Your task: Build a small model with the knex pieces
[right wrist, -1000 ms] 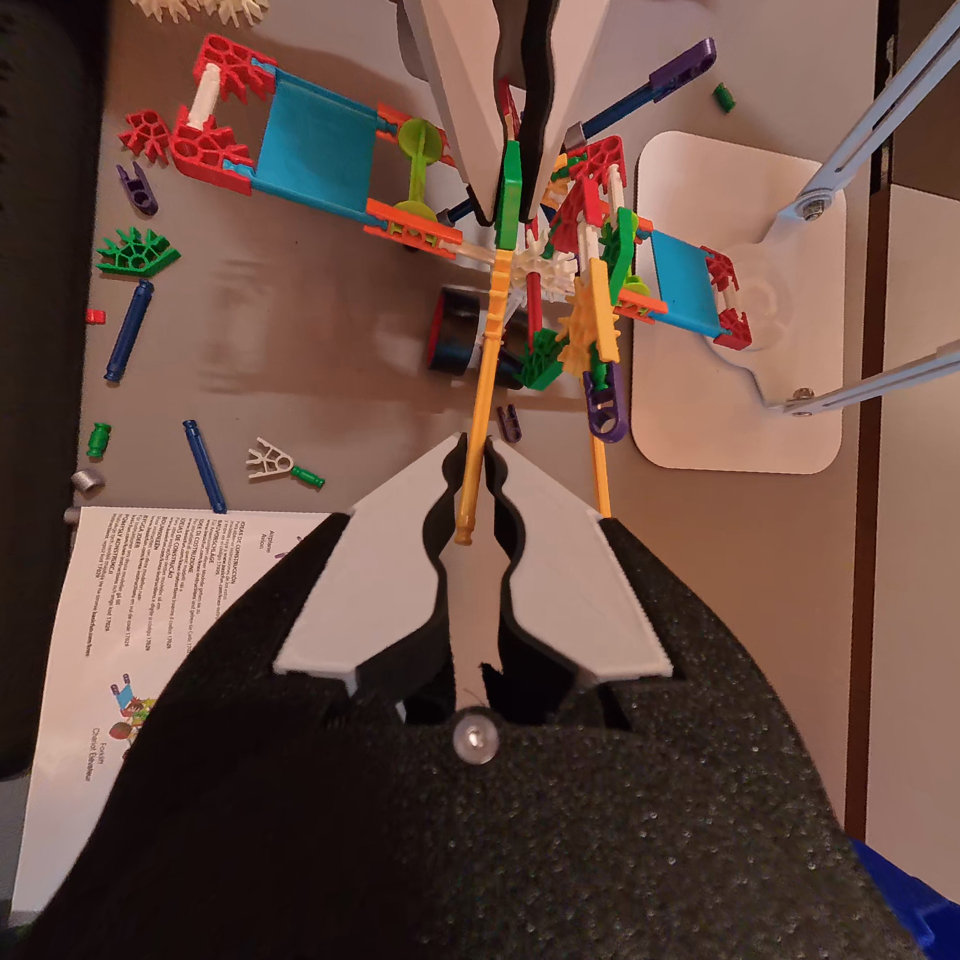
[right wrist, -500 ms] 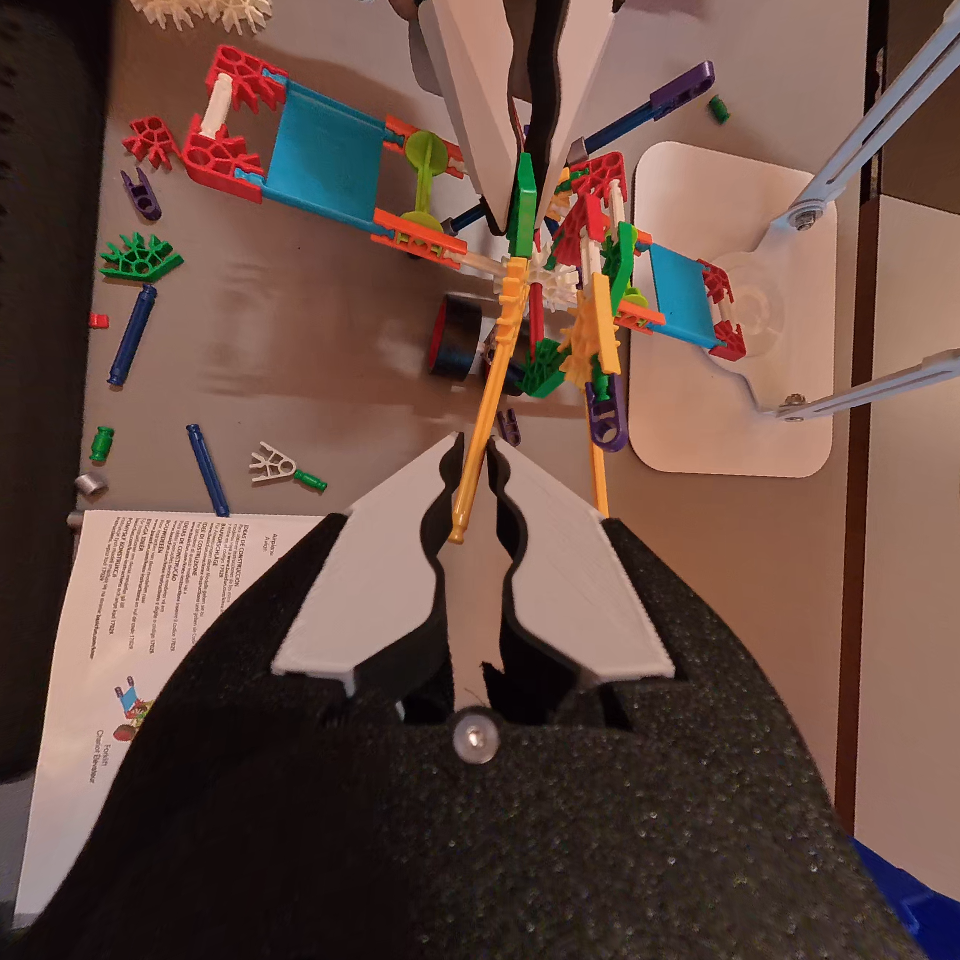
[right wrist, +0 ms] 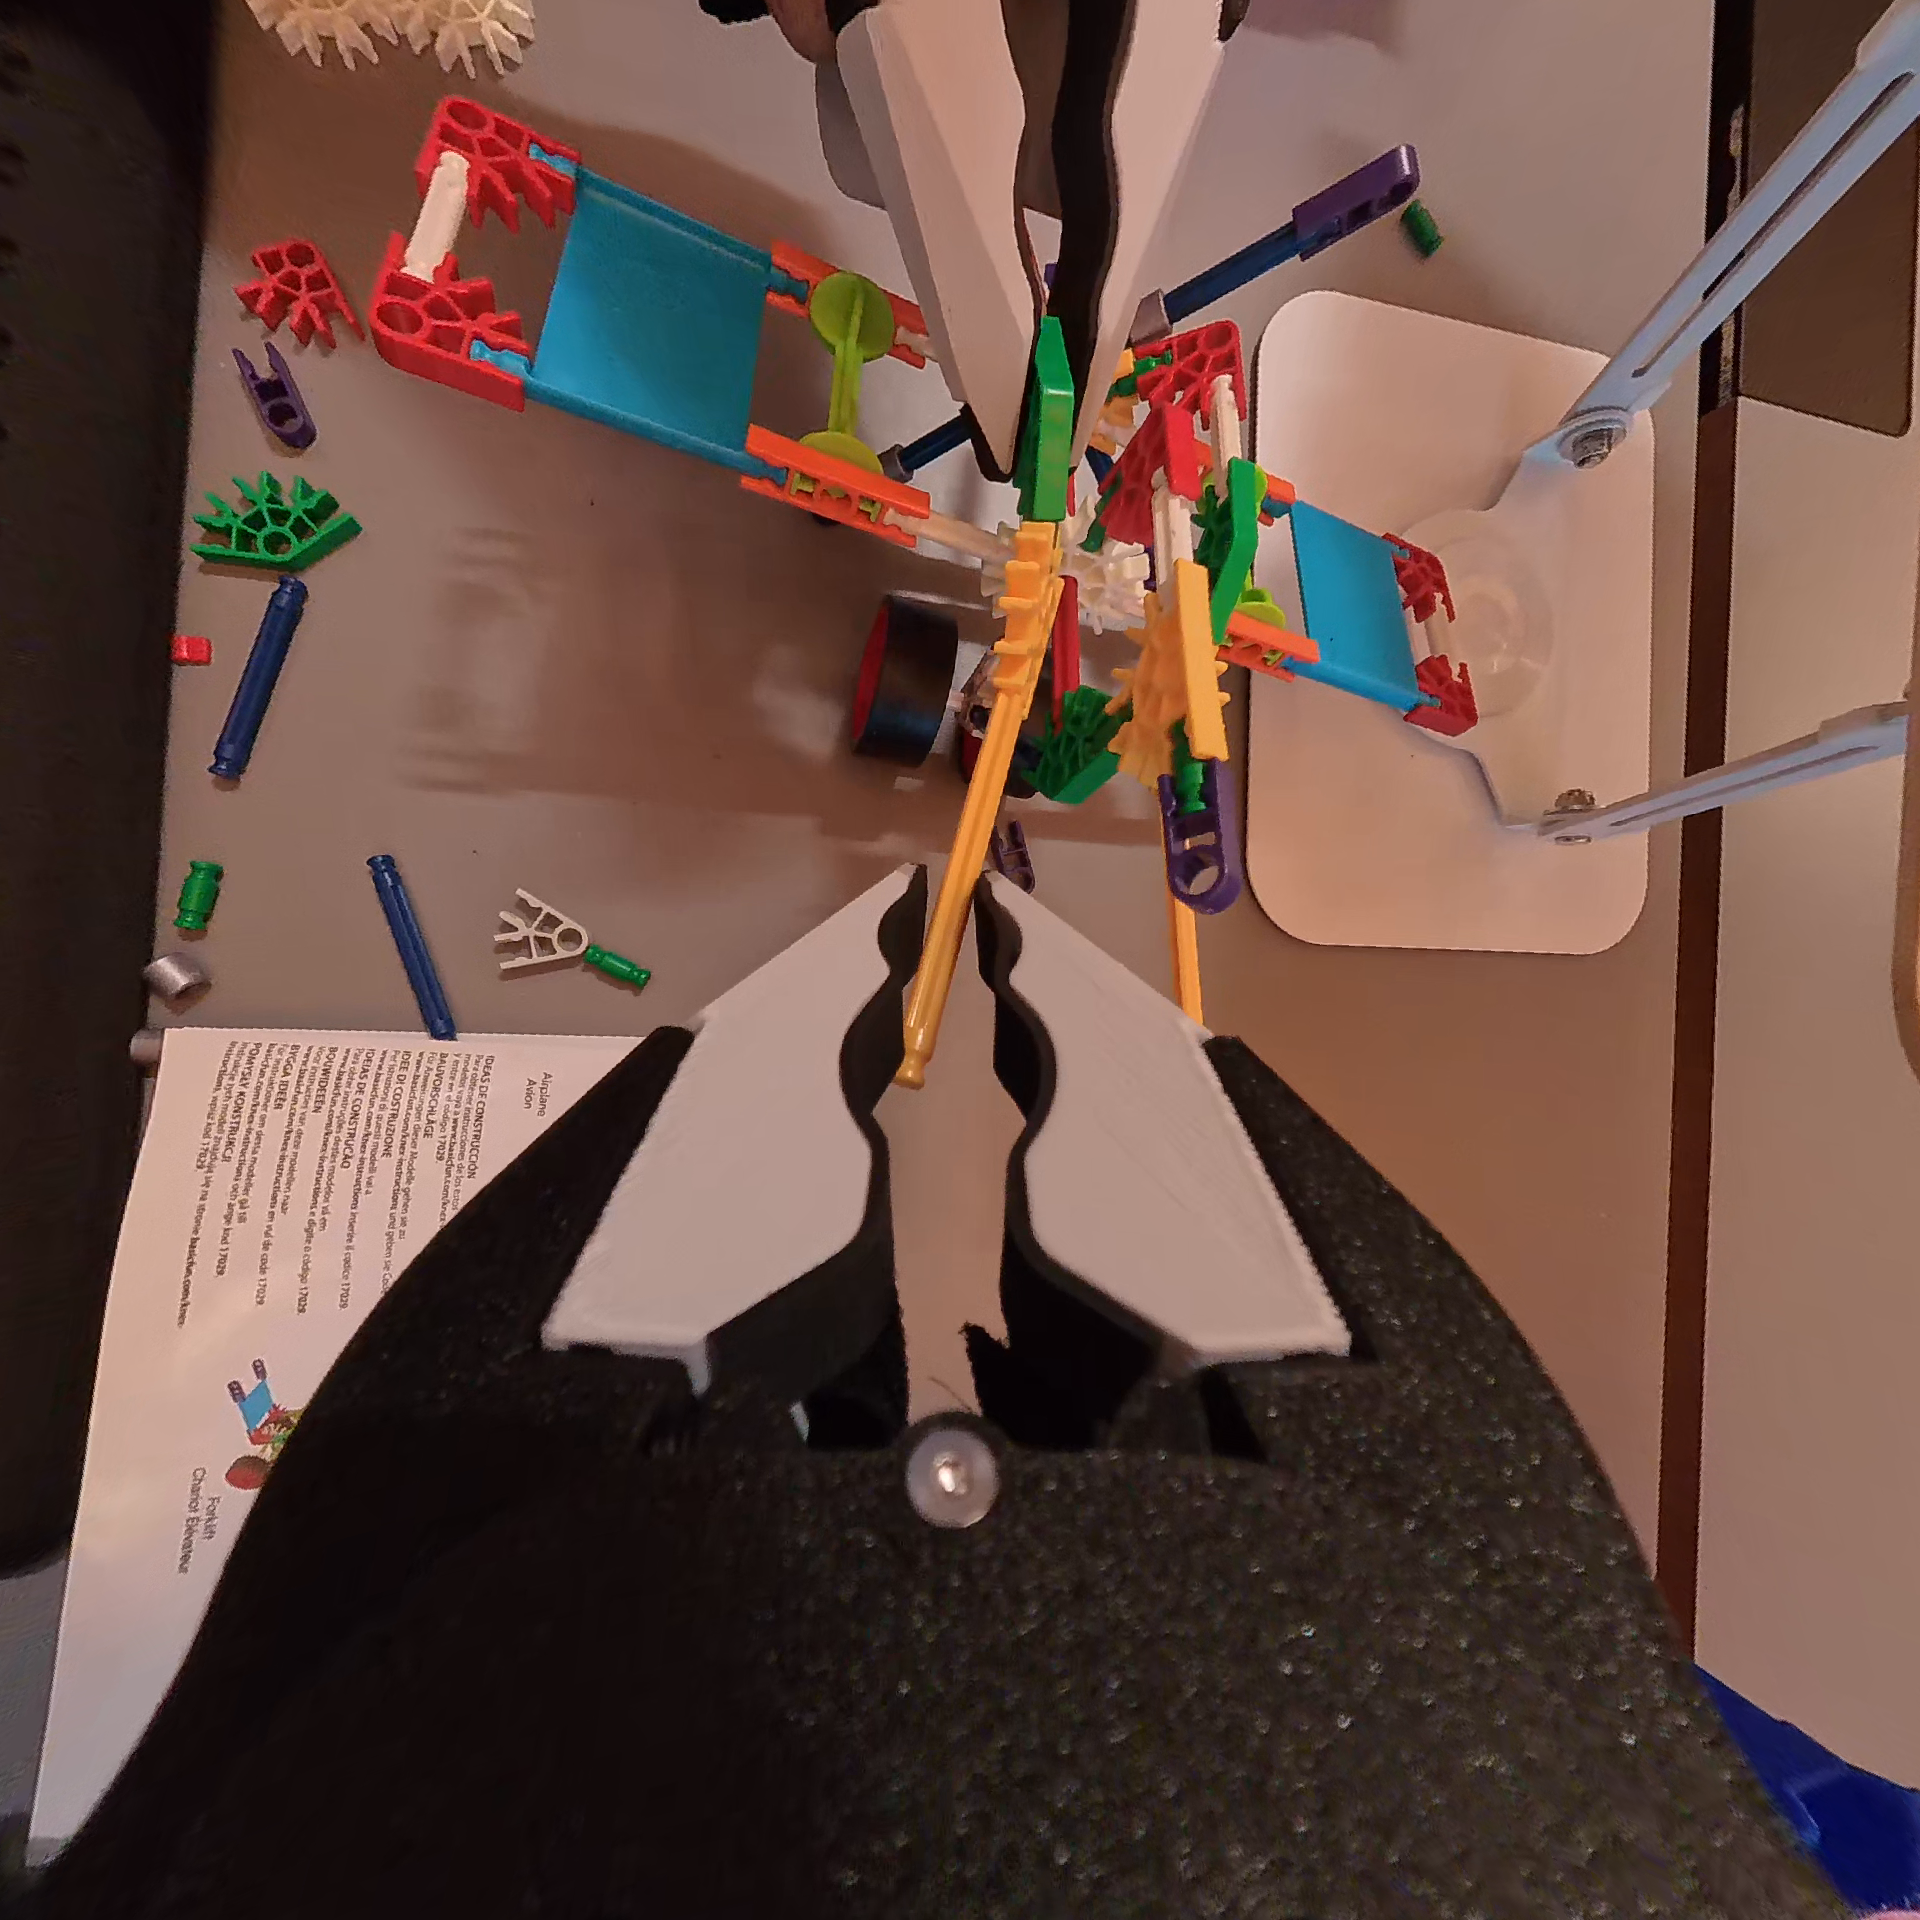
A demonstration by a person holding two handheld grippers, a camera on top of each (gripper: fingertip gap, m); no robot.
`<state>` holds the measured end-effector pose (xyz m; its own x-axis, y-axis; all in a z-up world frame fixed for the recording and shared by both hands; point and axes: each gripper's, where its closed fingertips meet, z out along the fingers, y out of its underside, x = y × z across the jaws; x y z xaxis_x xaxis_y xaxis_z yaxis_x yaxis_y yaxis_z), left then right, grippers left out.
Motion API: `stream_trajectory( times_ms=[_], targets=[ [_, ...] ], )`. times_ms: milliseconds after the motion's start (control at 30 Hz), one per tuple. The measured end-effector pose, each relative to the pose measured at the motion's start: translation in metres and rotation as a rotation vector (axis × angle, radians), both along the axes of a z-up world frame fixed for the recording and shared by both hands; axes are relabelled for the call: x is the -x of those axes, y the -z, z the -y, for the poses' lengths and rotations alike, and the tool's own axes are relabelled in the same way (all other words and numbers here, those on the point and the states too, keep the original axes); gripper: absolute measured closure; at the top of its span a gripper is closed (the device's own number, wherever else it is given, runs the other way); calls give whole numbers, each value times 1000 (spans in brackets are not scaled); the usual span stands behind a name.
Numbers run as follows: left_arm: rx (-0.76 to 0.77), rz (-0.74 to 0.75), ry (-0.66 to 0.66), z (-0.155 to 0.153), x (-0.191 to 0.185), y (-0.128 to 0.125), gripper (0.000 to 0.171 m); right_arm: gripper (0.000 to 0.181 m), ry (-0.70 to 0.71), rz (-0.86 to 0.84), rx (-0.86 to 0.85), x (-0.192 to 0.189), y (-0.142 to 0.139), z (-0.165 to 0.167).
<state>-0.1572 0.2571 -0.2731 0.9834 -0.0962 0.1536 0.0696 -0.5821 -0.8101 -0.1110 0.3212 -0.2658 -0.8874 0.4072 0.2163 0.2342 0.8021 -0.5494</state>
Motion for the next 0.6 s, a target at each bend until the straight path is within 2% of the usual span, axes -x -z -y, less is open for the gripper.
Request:
stream_trajectory(
  times_ms=[600],
  targets=[
    [-4, -20, -11, -1, 3, 0, 161, 171, -5, 1, -12, -1, 1, 3]
  ],
)
